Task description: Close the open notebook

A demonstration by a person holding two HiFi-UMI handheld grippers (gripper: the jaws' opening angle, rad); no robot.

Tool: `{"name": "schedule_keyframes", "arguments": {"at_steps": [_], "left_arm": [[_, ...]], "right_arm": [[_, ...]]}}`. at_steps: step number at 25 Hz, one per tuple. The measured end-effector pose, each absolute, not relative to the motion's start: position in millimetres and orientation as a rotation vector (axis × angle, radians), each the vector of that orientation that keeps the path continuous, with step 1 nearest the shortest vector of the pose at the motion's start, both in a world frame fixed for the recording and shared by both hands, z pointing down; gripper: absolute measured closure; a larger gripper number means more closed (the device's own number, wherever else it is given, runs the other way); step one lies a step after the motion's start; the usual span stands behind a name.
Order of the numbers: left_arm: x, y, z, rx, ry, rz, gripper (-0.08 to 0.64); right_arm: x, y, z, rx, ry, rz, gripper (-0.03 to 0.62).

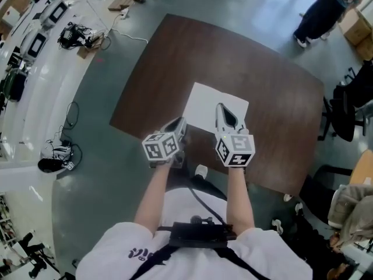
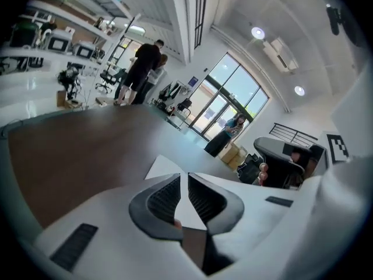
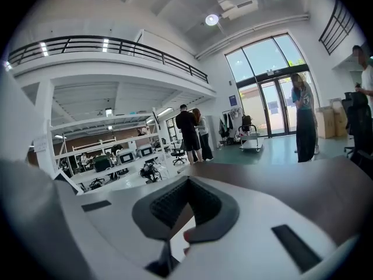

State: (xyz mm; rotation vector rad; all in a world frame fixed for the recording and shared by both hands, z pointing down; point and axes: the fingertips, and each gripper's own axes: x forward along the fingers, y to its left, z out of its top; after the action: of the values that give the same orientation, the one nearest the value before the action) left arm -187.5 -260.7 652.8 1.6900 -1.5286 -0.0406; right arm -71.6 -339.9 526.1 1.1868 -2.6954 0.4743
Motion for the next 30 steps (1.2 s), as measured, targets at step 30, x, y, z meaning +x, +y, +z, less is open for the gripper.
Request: {"name": "schedule_keyframes", "arguments": {"at_steps": [30], "left_arm": [[-122,-270,782,1.264,-1.137,-0.381,0.281]], "right_arm": [[-21,-348,607,1.241,-2.486,0.558,0.591]]}}
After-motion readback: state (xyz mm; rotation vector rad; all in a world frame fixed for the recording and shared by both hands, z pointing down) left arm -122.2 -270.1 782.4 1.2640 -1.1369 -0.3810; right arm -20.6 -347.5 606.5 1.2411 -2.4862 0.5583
